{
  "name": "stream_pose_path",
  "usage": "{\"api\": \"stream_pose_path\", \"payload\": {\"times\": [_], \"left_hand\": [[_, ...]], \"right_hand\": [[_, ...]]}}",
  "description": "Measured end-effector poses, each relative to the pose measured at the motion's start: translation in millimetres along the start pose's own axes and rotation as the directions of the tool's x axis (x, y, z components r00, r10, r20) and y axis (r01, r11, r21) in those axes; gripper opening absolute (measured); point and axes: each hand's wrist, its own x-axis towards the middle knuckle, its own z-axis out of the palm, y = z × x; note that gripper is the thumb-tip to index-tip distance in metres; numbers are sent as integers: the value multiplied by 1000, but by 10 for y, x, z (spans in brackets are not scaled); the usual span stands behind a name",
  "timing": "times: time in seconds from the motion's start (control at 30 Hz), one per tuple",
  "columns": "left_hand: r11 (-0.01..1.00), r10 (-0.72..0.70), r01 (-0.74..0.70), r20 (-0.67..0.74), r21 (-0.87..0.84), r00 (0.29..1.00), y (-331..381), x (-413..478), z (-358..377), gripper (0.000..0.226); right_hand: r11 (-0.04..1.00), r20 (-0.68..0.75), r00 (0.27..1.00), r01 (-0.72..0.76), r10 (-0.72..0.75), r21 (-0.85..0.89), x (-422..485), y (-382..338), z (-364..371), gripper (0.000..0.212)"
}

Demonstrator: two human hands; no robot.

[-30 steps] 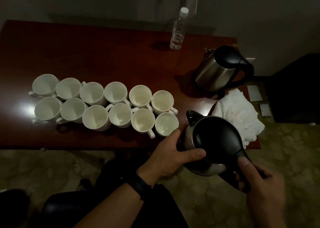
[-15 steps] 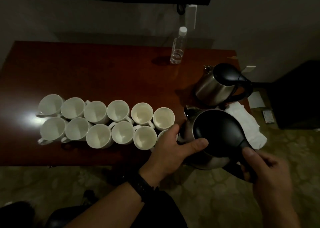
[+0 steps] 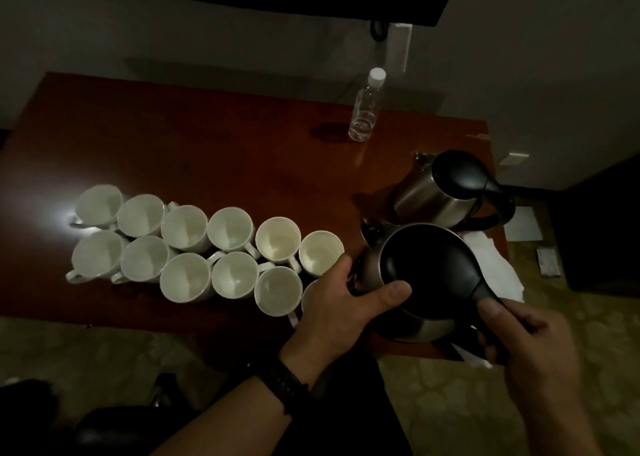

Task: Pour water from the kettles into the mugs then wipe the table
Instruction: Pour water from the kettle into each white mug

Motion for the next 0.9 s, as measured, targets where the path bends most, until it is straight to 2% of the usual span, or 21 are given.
{"api": "stream_pose_path", "payload": {"times": [0.13, 0.23, 0.43, 0.53, 0.63, 0.77, 0.9], "left_hand": [[999, 10, -15, -118, -42, 993, -95, -15, 273, 59], [997, -4, -10, -187, -74, 982, -198, -33, 457, 63], [988, -22, -33, -351, -149, 936, -390, -6, 712, 77], [983, -40, -36, -403, -181, 914, -441, 4, 762, 79], [979, -58, -34, -432, -201, 900, -461, 11, 746, 79], [975, -76, -27, -445, -220, 892, -472, 31, 695, 78], [967, -60, -63, -459, -246, 887, -445, 53, 683, 64]], "right_hand": [[999, 148, 989, 22, -15, -46, 276, 141, -257, 34], [995, 231, 971, 72, -53, -73, 454, 276, -408, 25], [987, 367, 927, 127, -82, -100, 733, 363, -523, 23], [991, 393, 916, 116, -80, -68, 799, 333, -498, 55], [995, 415, 907, 93, -66, -46, 849, 309, -430, 70], [989, 453, 887, 133, -93, -58, 901, 290, -349, 63], [988, 469, 879, 133, -84, -74, 952, 280, -271, 65]]}}
